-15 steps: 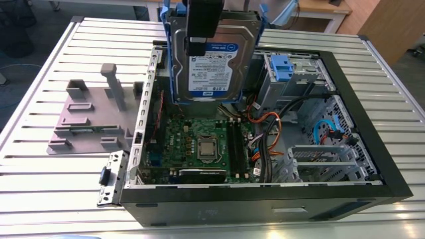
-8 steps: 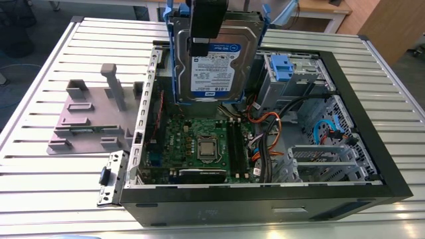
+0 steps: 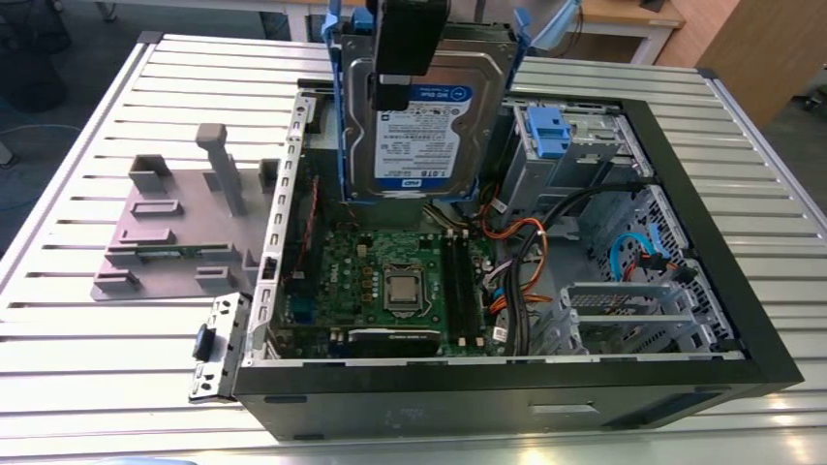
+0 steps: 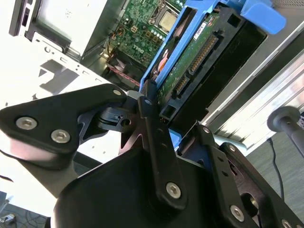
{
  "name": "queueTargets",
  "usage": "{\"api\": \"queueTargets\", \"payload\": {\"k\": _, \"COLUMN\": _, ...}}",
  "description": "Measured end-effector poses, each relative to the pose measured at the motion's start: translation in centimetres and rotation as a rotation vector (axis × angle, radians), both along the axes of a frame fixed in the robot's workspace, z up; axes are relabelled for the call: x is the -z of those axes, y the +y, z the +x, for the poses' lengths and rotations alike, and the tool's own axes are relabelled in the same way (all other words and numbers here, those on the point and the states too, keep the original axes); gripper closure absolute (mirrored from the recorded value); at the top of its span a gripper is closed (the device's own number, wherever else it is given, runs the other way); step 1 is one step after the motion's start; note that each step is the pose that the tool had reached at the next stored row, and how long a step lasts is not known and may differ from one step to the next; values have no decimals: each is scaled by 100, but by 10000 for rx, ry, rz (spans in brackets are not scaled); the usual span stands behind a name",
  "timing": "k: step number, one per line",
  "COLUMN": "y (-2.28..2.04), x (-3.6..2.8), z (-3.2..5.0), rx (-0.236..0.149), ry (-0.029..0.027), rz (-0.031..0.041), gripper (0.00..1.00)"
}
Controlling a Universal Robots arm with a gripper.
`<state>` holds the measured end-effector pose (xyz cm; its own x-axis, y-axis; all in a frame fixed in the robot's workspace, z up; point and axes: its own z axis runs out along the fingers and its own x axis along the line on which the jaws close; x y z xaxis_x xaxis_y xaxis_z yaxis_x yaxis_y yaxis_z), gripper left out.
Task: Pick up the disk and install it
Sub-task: 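Pick up the disk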
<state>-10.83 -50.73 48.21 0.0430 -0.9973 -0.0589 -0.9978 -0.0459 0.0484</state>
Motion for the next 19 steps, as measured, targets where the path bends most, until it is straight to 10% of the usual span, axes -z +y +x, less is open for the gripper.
{"api": "queueTargets", "payload": {"k": 19, "y": -3, "x": 5, "z": 64, "rx": 0, "ry": 0, "rz": 0, "gripper": 63}}
